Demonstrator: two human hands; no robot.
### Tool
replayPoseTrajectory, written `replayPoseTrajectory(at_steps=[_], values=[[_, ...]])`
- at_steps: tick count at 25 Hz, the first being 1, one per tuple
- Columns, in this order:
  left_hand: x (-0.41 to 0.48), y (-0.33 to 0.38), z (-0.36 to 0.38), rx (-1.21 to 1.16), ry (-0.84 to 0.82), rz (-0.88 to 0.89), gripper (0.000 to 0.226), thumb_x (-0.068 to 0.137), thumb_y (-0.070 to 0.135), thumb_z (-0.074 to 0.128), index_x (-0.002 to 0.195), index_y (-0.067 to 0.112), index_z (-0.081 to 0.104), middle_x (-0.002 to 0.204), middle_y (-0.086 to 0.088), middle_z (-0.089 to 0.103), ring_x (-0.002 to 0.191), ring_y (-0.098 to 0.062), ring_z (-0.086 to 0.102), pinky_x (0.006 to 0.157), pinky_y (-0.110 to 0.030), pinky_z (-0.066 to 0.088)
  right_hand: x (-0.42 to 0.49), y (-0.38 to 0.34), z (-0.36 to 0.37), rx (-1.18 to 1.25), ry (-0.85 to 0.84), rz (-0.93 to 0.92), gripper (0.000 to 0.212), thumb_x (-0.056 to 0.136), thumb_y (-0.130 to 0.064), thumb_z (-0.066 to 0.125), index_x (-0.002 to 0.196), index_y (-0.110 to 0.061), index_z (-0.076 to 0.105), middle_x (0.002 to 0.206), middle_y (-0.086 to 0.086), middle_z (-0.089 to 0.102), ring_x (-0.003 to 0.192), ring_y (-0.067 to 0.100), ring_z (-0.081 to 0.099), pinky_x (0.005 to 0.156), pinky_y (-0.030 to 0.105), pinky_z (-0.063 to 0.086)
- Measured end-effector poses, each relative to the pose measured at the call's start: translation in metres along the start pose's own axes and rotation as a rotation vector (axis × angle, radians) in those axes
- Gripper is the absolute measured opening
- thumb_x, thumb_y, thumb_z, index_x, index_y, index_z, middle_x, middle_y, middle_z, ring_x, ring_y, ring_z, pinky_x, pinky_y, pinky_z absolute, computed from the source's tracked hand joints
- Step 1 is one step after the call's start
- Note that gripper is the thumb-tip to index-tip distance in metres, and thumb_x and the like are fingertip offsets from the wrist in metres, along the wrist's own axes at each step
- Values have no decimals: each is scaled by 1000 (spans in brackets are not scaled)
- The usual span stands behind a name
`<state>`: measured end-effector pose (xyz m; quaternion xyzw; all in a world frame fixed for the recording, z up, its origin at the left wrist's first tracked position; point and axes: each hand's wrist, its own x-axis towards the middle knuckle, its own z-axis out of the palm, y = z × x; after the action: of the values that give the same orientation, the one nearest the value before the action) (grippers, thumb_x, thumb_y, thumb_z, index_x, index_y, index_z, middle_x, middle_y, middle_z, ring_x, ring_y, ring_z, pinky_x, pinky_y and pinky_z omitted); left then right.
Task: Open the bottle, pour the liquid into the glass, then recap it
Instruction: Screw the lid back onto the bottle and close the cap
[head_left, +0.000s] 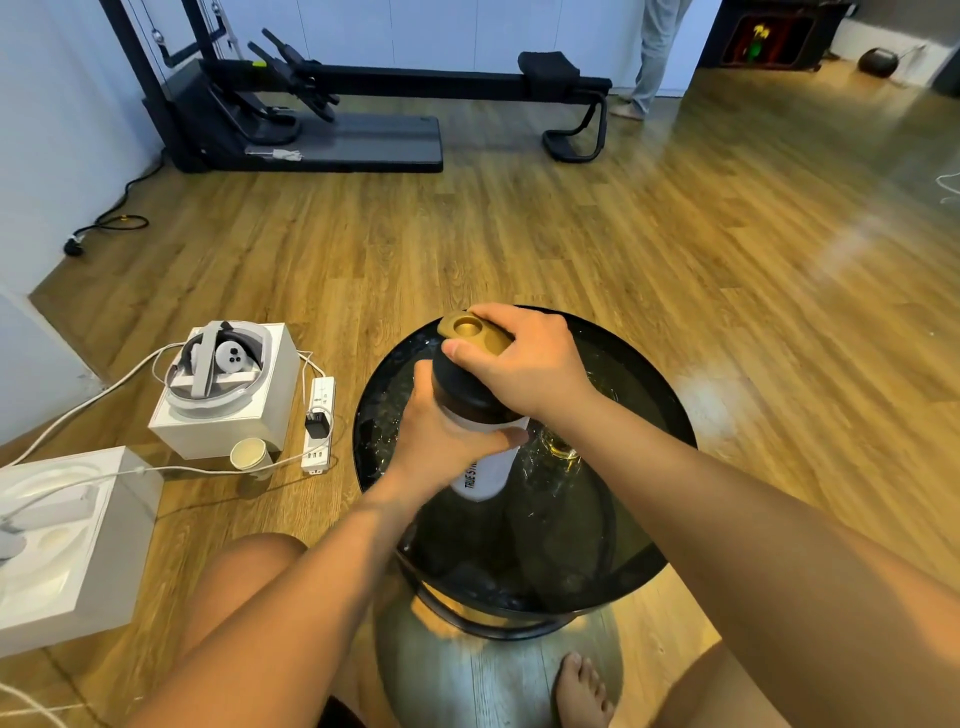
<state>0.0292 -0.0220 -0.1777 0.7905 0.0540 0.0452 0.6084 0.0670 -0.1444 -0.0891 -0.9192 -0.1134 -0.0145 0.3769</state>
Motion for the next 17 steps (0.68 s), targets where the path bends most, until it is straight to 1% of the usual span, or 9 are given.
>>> replayPoseTrajectory(at_steps=[2, 3, 4, 6, 8, 10, 12, 17], values=[[8, -4, -12, -75, -92, 14, 101, 38, 35, 98, 123, 24, 42, 115, 3, 66, 107, -7, 66, 90, -39, 56, 3, 0, 0, 1, -48, -28, 47, 84, -54, 69, 125, -31, 67, 122, -8, 68, 115, 14, 57, 96, 33, 47], [11, -7, -15, -99, -123, 23, 105, 39, 31, 99, 127, 22, 43, 118, 1, 66, 111, -10, 65, 93, -42, 56, 4, 1, 0, 1, -71, -22, 50, 83, -56, 68, 127, -31, 66, 125, -8, 67, 116, 15, 56, 97, 33, 47], [14, -9, -16, -113, -138, 31, 106, 40, 28, 100, 130, 21, 44, 121, -1, 66, 114, -13, 65, 96, -46, 55, 6, 1, 1, 3, -84, -10, 53, 81, -59, 68, 128, -34, 65, 126, -7, 67, 118, 16, 56, 97, 34, 48], [16, -10, -13, -94, -123, 39, 100, 44, 26, 100, 130, 21, 49, 121, -1, 68, 114, -16, 66, 96, -50, 55, 6, 2, 3, 12, -77, -3, 54, 80, -63, 66, 127, -36, 65, 124, -6, 68, 116, 17, 57, 97, 39, 51], [14, -10, -7, -73, -100, 43, 92, 46, 28, 98, 126, 21, 54, 115, 0, 71, 109, -16, 68, 93, -50, 56, 3, 1, 5, 7, -34, -26, 52, 81, -63, 65, 124, -35, 67, 121, -6, 69, 114, 18, 58, 96, 42, 52], [11, -11, -3, -72, -59, 35, 89, 46, 32, 99, 123, 21, 55, 112, 1, 72, 106, -14, 69, 90, -48, 58, 0, -1, 5, -1, 9, -48, 48, 84, -60, 66, 122, -31, 68, 122, -4, 69, 115, 19, 58, 96, 40, 50], [9, -11, -1, -49, -13, 23, 89, 45, 37, 99, 121, 24, 54, 110, 4, 72, 103, -11, 69, 88, -43, 59, -2, -1, 6, -8, 36, -47, 47, 86, -57, 67, 124, -29, 68, 125, -3, 68, 118, 19, 57, 97, 37, 47], [6, -12, 4, -3, 40, 13, 94, 41, 48, 98, 121, 32, 51, 111, 8, 71, 104, -10, 69, 87, -44, 59, -4, -2, 8, -21, 61, -42, 50, 85, -58, 67, 126, -29, 67, 129, -5, 67, 122, 19, 56, 100, 37, 46]])
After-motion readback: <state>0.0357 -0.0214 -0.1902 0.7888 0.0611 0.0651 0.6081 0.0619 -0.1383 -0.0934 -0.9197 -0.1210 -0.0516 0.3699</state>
